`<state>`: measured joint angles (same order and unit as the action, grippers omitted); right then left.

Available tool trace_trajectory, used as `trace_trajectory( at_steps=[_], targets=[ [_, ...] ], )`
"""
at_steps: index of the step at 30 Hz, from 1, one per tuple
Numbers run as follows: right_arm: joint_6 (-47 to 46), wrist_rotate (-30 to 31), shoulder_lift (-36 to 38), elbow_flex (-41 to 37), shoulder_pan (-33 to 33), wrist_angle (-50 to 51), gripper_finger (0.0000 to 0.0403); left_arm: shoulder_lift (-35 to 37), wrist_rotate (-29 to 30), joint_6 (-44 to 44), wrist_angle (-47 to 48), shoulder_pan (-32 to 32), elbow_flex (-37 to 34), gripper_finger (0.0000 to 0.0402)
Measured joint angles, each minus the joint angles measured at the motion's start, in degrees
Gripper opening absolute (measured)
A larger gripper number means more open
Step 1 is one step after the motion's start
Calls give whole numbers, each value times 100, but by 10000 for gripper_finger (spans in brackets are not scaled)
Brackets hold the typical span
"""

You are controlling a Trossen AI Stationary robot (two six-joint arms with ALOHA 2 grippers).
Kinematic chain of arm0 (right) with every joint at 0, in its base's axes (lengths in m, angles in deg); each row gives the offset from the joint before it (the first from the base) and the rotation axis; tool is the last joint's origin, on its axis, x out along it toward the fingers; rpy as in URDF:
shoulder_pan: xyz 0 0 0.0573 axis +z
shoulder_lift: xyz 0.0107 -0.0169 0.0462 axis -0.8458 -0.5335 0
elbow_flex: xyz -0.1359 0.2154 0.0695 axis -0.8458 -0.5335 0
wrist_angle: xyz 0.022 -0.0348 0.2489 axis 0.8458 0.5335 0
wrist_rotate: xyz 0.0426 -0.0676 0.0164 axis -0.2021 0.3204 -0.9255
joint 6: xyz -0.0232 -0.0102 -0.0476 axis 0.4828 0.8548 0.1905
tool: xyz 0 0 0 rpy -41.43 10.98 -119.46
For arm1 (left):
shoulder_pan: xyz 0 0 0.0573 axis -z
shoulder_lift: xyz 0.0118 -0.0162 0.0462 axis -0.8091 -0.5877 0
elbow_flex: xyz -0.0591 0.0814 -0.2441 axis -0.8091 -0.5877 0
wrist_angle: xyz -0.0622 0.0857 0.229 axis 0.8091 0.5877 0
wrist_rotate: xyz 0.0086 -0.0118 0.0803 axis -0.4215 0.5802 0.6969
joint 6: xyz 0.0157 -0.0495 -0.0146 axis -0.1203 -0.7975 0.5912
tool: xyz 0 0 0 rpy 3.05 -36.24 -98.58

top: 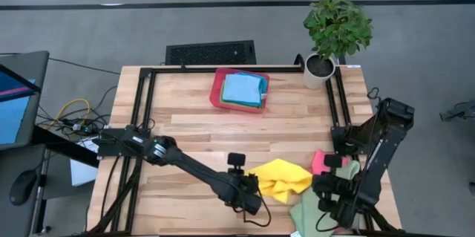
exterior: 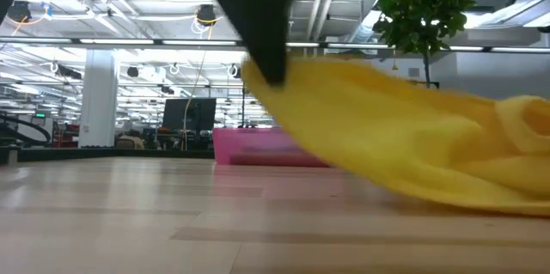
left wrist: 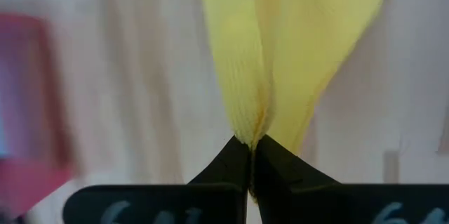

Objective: Fold microfiber towels
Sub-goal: Fold the yellow microfiber cloth

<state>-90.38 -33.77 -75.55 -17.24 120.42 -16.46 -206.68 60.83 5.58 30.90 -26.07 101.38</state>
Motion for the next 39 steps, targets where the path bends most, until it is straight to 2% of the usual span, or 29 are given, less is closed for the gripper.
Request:
trace_trajectory(
  at_steps=[4, 8, 14, 18, 21, 25, 32, 37, 39],
  targets=[
    [571, 754, 2, 1021, -227, 939, 9, 521, 383, -127, 412, 109, 0, 0],
    [796, 1378, 24, 1816, -504, 1748, 9, 1187, 540, 403, 392, 176, -4, 0],
    [1679, 1696, 167, 2020, -1284, 1750, 9, 2041, 996, 692, 391, 57, -7, 0],
    [2297, 1858, 155, 2014, -1712, 1751, 9, 2540, 1057, 872, 389, -182, -309, 0],
    [2849, 2025, 176, 2012, -2024, 1742, 9, 2905, 1031, 1192, 388, -411, -799, 0],
    [3349, 2247, 594, 2012, -2446, 1747, 9, 3633, 1067, 1323, 387, -870, -1617, 0],
    [3856, 2396, 1333, 1984, -3358, 1658, 9, 4772, 1586, 1376, 188, -1907, -3325, 0],
    [4618, 2357, 1483, 1461, -4095, 856, 9, 5324, 1478, 1714, -513, -2379, -4413, 0],
    [4803, 2326, 1510, 1210, -4206, 463, 9, 5523, 1348, 1679, -839, -2449, -4812, 0]
  ],
)
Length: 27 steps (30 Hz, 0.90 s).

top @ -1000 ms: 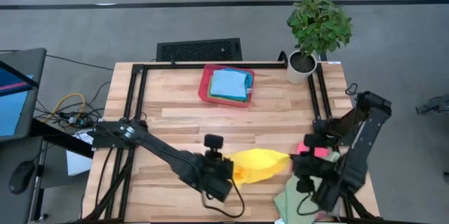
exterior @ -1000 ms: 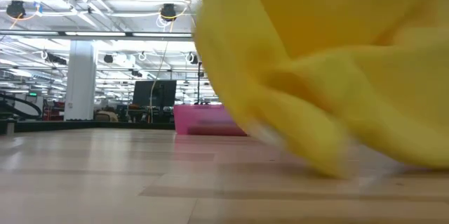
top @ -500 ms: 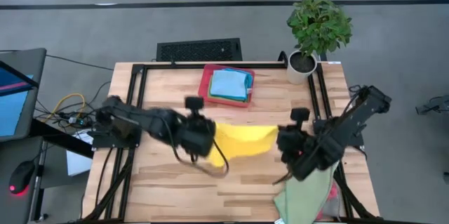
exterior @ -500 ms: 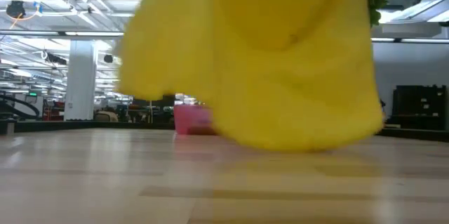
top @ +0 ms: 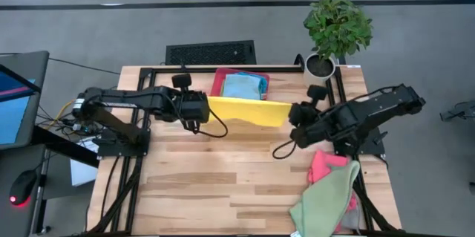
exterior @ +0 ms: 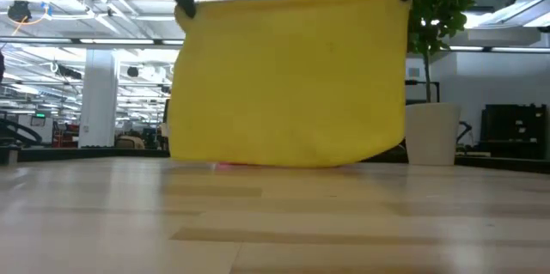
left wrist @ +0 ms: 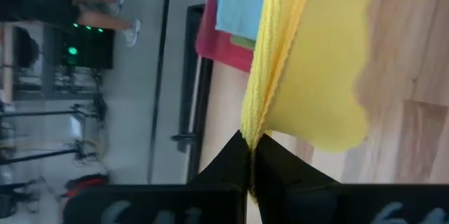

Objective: Fold microfiber towels
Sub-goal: Fold the yellow microfiber cloth

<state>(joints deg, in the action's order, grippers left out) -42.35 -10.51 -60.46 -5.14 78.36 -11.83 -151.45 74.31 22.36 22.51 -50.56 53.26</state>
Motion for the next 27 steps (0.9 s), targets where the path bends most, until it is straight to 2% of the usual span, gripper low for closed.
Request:
trace_trajectory(
  at_steps=[4, 9, 12, 16, 22, 27],
  targets=[
    [-58, -326, 1, -381, 124, -437, 9, 192, -661, -450, -380, 113, -686, 0],
    [-607, -922, -171, -932, 671, -1018, 9, 223, -1612, -1286, -626, 704, -1325, 0],
    [-1056, -1292, -386, -1257, 1063, -1398, 9, 223, -2104, -1763, -1197, 1152, -1778, 0],
    [-1849, -1486, -801, -1422, 1736, -1537, 9, 220, -2610, -2397, -2111, 1777, -2225, 0],
    [-2743, -1783, -1300, -1434, 2630, -2143, 9, 212, -2805, -3393, -2974, 2637, -2417, 0],
    [-2882, -1792, -1574, -1432, 2927, -2620, 10, 212, -2579, -3720, -3309, 3034, -2626, 0]
  ],
)
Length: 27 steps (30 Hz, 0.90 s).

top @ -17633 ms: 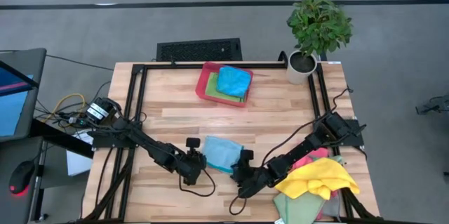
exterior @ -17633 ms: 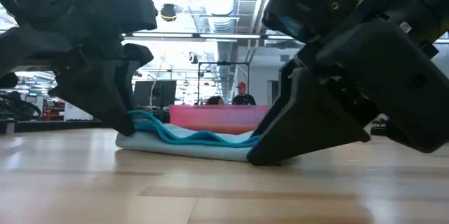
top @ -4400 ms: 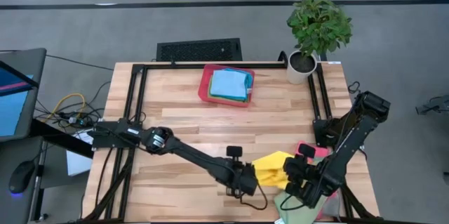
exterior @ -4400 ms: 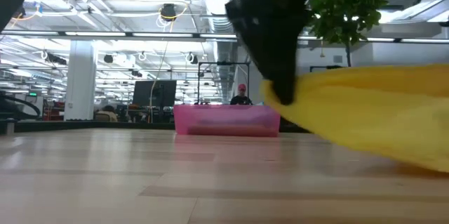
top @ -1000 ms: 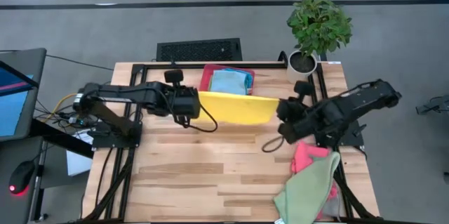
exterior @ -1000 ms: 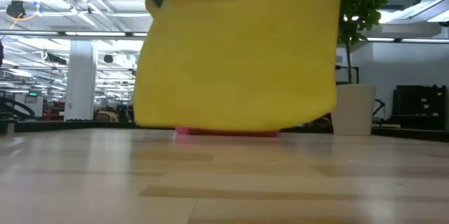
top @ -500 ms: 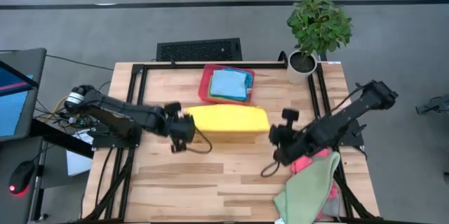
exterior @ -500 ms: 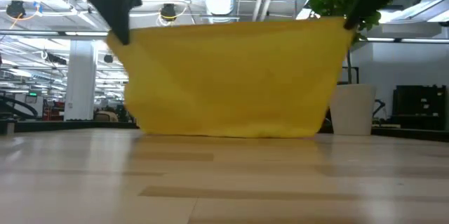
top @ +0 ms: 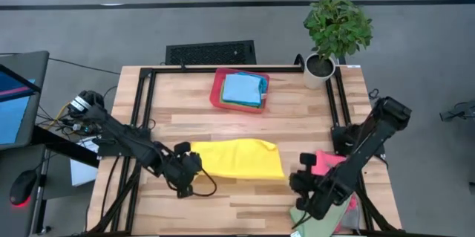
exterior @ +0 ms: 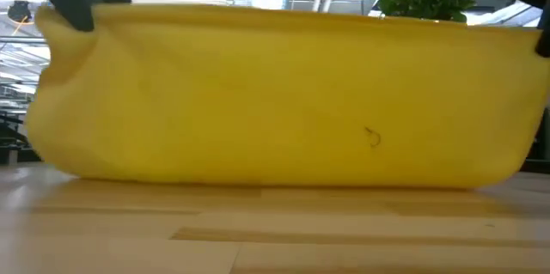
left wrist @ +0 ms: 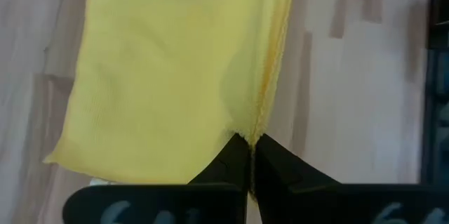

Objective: Fold microfiber towels
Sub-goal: Fold the yellow microfiber cloth

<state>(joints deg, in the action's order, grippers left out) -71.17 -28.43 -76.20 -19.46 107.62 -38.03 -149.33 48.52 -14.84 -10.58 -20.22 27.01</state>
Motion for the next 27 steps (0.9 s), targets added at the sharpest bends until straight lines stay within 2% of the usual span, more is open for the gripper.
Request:
trace_trajectory(
  at_steps=[5, 11, 18, 21, 27],
  targets=[
    [-16, -72, -159, 0, -204, 27, 11, 0, 13, -376, -339, 14, -466, 0],
    [742, -232, -148, 0, -827, -6, 11, 0, -28, -392, -317, 2, -802, 0],
    [1766, -520, -157, 0, -1692, -134, 12, 3, -61, -544, 82, -45, -830, 0],
    [2058, -536, -61, 1, -1914, -230, 12, 35, -223, -613, 255, -43, -769, 0],
    [2479, -655, -4, -31, -2241, -710, 13, 90, -136, -604, 445, -54, -734, 0]
  ],
)
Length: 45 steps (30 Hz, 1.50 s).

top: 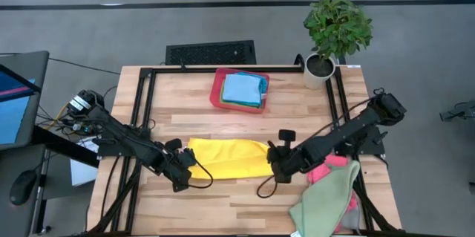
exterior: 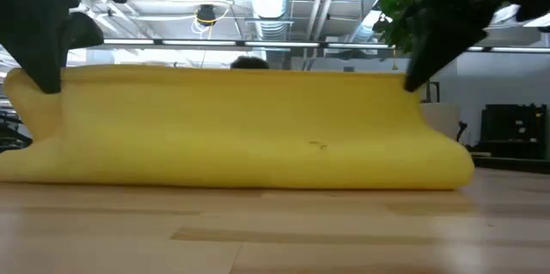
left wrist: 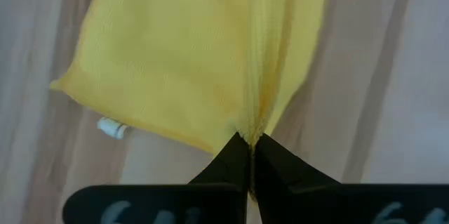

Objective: Fold microfiber towels
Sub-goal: Fold the yellow microfiber cloth

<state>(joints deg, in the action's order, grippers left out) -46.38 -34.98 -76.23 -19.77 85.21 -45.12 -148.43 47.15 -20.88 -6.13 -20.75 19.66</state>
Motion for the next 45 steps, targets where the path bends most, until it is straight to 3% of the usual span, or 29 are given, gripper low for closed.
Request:
trace_trajectory(
  at_steps=[6, 14, 17, 21, 24, 28, 31, 34, 36, 40, 45],
  targets=[
    [242, -88, -64, -240, -188, -453, 13, -17, 154, -223, 488, -18, 0, 0],
    [22, -187, -63, -295, -32, -416, 13, -17, 130, -222, 282, -162, 2, 0],
    [-277, -224, -49, -295, 278, -347, 13, -17, 91, -264, 21, -181, 2, 0],
    [-815, -343, 149, -194, 988, -185, 9, -17, -788, -156, -630, -31, 30, 0],
    [-879, 3, 369, 124, 1422, 175, 9, -14, -863, 184, -542, 62, 395, 0],
    [-860, 1008, 772, 578, 1388, 1037, 10, 33, 23, 885, 818, -129, 1205, 0],
    [-902, 1941, 1036, 652, 1027, 1685, 10, 33, 1525, 1286, 2236, -347, 1779, 0],
    [-897, 2403, 1143, 652, 453, 2229, 10, 33, 2924, 1427, 3236, -703, 2155, 0],
    [-761, 2629, 1143, 652, 51, 2345, 10, 33, 3498, 1456, 3680, -1025, 2349, 0],
    [-225, 3126, 1143, 652, -513, 2189, 11, 28, 3530, 1922, 3774, -1758, 2481, 0],
    [192, 3229, 1143, 654, -755, 2161, 11, 24, 3420, 2455, 3610, -2228, 2444, 0]
  ],
)
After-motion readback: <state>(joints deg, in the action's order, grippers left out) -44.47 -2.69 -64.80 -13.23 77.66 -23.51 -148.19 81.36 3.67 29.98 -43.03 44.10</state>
